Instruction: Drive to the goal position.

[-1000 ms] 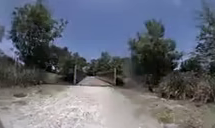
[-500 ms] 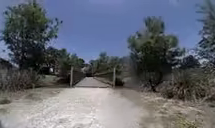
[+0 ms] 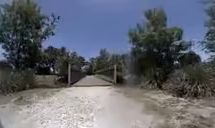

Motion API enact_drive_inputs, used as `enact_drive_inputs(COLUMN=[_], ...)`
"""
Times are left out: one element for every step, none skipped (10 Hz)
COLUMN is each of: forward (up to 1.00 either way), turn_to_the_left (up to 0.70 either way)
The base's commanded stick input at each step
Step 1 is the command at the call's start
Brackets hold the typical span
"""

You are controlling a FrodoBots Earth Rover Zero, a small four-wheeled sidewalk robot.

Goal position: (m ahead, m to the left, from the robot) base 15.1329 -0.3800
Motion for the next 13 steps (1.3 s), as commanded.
enact_drive_inputs(forward=[0.7, 0.7, 0.7, 0.7, 0.7, 0.7, 0.7, 0.7, 0.7, 0.7, 0.7, 0.7, 0.7], turn_to_the_left=[0.14, 0.14, 0.14, 0.14, 0.02, 0.0, 0.0, 0.0, 0.0, 0.0, 0.0, 0.0, 0.0])
